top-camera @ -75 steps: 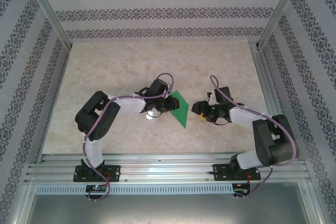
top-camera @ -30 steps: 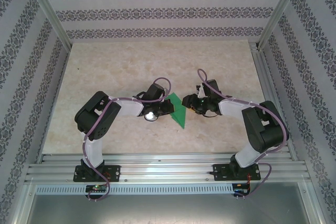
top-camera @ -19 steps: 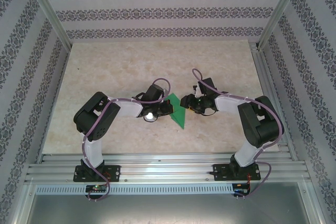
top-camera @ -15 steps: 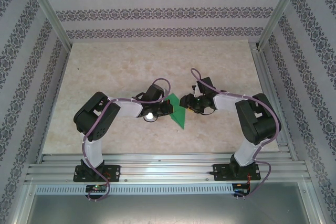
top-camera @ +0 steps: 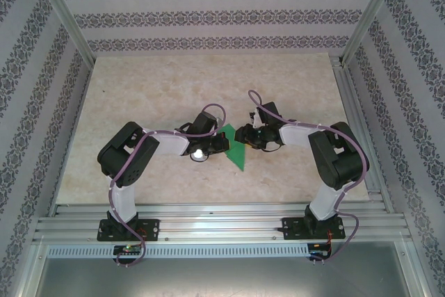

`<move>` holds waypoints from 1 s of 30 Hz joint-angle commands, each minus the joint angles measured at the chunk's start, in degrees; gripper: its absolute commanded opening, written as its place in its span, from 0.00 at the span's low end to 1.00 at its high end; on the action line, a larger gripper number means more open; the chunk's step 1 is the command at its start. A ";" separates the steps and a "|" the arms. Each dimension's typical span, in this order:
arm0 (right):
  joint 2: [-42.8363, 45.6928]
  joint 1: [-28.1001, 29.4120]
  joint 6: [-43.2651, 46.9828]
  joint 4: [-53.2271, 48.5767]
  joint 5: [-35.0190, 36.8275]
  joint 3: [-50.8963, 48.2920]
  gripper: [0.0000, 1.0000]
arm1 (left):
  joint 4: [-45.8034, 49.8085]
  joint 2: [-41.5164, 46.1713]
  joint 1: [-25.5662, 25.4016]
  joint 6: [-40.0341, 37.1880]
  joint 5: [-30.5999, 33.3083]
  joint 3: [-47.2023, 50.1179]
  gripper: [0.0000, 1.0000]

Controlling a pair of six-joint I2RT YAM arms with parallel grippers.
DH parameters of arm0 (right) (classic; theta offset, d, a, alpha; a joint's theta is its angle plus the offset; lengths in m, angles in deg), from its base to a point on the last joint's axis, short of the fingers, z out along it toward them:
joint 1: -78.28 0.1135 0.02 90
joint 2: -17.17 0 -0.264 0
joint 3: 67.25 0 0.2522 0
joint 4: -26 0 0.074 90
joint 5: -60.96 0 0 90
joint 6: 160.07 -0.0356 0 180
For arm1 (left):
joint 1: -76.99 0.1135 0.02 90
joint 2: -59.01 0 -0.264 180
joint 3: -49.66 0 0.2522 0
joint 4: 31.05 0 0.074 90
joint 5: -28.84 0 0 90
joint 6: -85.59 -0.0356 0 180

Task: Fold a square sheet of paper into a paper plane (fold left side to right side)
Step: Fold the wing for the fifth time at the center of the table.

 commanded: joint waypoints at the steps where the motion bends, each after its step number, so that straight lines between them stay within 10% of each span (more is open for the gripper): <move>1: 1.48 0.19 -0.10 1.64 -1.13 -0.25 0.40 | 4.99 -0.95 0.67 -1.66 1.59 1.21 0.05; 17: 3.52 2.44 5.22 -7.82 5.63 2.07 0.09 | 4.89 0.82 1.10 -1.26 0.07 -0.31 0.09; 30: 3.70 5.05 9.31 -13.47 11.63 5.59 0.04 | 11.05 12.15 7.08 0.29 -6.95 -2.17 0.54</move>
